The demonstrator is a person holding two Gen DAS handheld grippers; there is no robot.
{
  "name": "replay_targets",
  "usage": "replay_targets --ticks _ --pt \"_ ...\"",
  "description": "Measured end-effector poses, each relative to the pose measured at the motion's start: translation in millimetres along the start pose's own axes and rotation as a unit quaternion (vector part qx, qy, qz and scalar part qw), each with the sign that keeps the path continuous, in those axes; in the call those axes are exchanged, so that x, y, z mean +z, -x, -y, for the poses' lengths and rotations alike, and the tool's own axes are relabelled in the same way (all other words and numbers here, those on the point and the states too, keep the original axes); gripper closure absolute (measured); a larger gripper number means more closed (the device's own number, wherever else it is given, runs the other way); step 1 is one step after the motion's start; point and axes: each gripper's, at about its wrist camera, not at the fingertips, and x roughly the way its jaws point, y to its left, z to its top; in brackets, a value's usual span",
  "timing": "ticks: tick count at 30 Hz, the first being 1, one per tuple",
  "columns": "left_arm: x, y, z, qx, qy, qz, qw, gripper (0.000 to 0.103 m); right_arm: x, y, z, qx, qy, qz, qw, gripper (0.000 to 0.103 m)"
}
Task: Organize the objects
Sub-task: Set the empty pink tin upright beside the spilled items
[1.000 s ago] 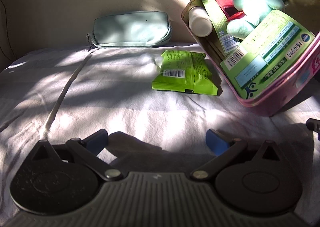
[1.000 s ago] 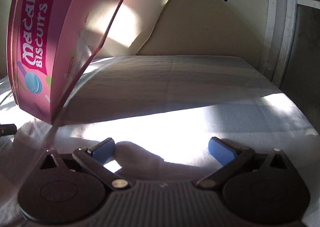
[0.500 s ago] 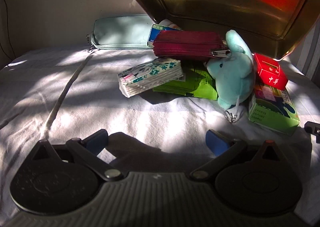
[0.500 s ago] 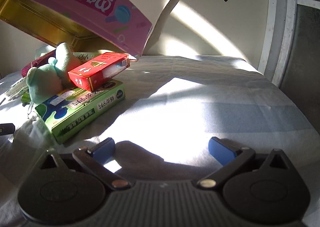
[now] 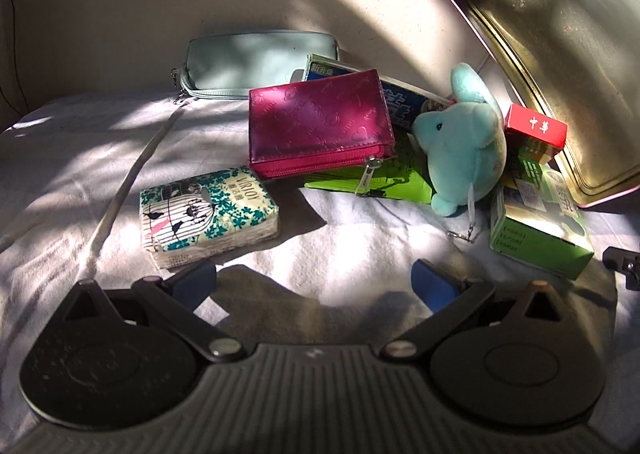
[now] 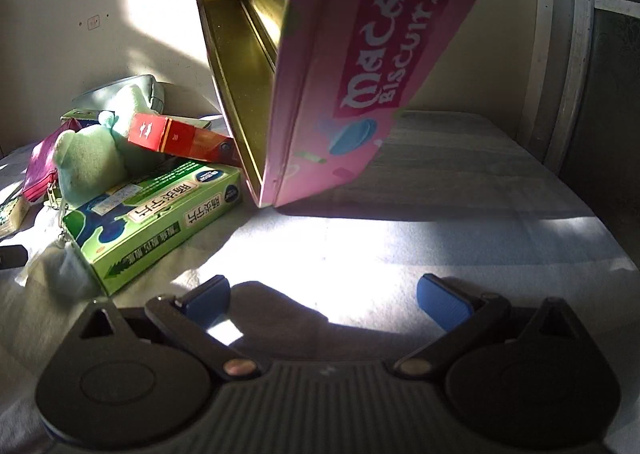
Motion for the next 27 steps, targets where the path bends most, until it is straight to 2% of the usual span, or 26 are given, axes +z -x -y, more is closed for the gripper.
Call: replay_targets --ticks 27 --pt "0.5 -0.2 8.4 0.019 -0.015 -0.011 0.9996 0.0 -0.2 -1.5 -0.7 0.0 -0.001 0.0 1.0 0.0"
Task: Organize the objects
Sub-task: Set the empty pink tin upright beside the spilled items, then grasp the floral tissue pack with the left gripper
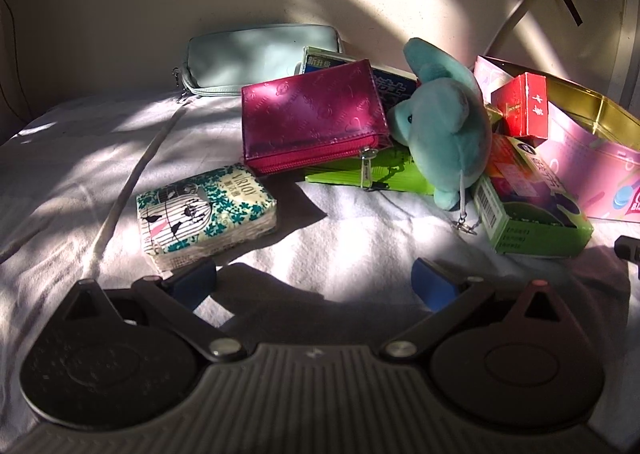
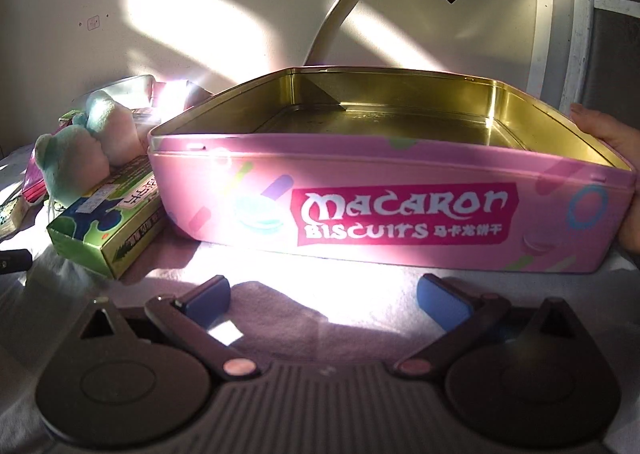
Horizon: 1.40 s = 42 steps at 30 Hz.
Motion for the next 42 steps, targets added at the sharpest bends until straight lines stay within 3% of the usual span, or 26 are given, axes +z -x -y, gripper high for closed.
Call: replay_targets --ticks 22,24,26,33,35,42 --pt "0 -1 0 0.004 0.002 0.003 1.0 0.0 -1 -1 -5 0.0 0.003 0.0 1.0 0.0" --pt "0 0 0 0.004 0.002 0.003 1.0 0.0 3 2 -9 0.024 0.005 0.002 1.0 0.0" --pt "-1 0 0 0.004 0.002 0.003 1.0 0.0 1 6 -21 0.056 0.021 0.003 0.998 0.0" --pt "-2 3 -4 0.014 0.012 0.005 0.9998 0.0 -1 6 -101 0.09 0.073 0.002 0.993 0.0" --pt "-3 3 -5 0.018 0.016 0.005 0.9997 0.0 4 0 -110 0.098 0.065 -0.003 0.993 0.0" --pt "1 1 -28 0.049 0.057 0.008 0.9971 0.0 24 -24 -154 0.145 0.126 -0.01 0.981 0.0"
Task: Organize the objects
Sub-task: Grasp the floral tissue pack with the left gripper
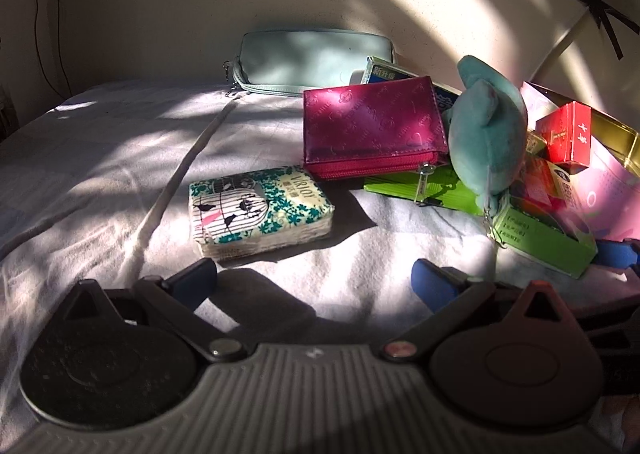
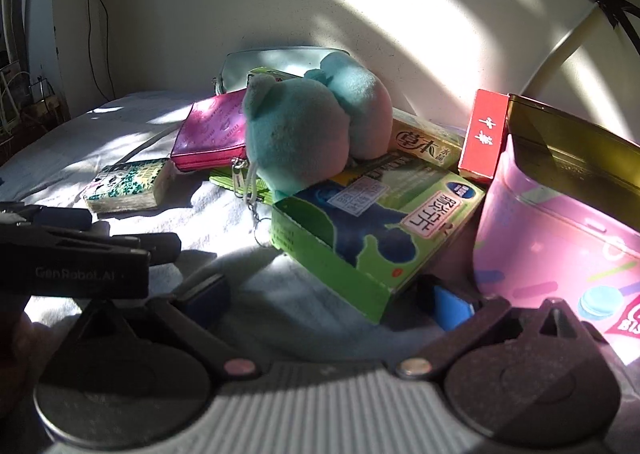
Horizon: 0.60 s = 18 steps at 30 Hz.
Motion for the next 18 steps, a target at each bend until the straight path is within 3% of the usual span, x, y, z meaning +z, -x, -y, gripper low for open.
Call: replay_targets --ticks 3,9,18 --pt "8 -12 -15 0.036 -0.002 -0.007 0.9993 0.0 15 -18 -7 0.012 0.009 -0.001 1.0 0.0" --pt "19 -25 -30 0.035 0.003 -0.006 0.9994 0.0 40 -48 -11 0.004 -0.013 -0.01 1.0 0.0" --pt "16 -21 -27 0.033 0.001 -0.002 0.9995 0.0 18 -23 -16 0.007 -0.007 -0.004 1.0 0.0"
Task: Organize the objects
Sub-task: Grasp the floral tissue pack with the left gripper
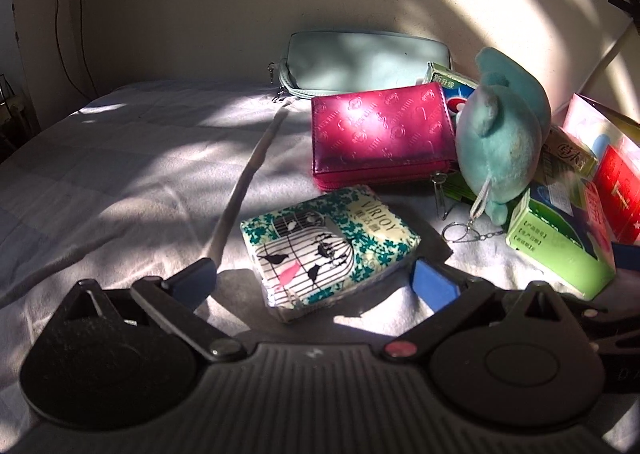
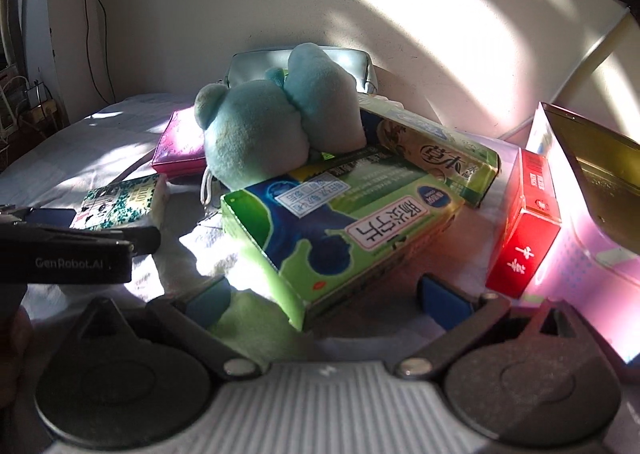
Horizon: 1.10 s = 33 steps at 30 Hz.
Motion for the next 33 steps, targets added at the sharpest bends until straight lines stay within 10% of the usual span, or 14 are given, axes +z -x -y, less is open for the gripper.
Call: replay_targets --ticks 22,33 --pt "-25 31 -4 -0.013 -0.019 0.013 0.9997 0.0 -30 57 -5 -0.01 -0.021 0.052 0.998 0.0" --pt "22 60 -49 -0.071 -0.037 0.075 0.994 0.008 5 58 -32 0.076 0.028 0.058 0.995 0.025"
